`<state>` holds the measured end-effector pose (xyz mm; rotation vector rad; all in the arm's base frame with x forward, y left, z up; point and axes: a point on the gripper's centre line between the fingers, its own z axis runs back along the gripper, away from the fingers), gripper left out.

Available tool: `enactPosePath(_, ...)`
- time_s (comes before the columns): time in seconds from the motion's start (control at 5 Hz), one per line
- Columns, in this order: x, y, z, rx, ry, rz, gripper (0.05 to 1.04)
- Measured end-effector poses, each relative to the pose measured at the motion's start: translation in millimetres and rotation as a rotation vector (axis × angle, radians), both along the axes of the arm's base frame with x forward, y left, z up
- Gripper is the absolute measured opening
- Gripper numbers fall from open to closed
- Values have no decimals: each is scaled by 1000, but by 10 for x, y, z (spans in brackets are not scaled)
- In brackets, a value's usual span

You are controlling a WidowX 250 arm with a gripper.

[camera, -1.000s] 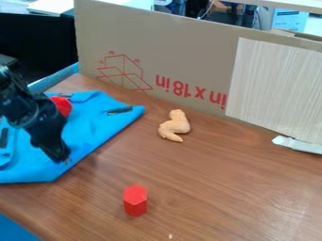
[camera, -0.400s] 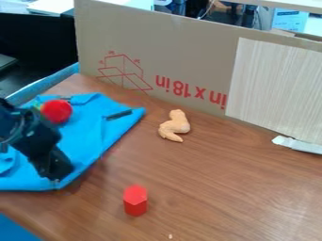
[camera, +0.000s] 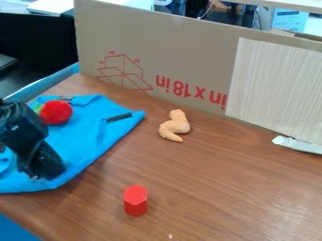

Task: Unfold the cloth from top left to bottom right

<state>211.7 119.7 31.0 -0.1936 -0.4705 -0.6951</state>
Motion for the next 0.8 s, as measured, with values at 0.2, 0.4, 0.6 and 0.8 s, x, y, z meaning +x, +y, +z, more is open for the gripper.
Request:
enactPosePath(0.2,-51,0,-36,32,-10,-111,68)
enactPosePath(0.4,-154,-70,-135,48,-35,-154,68)
enactPosePath(0.6,-262,-160,-140,65,-80,-217,68)
enactPosePath(0.8,-355,-172,-141,56,-101,-282,68)
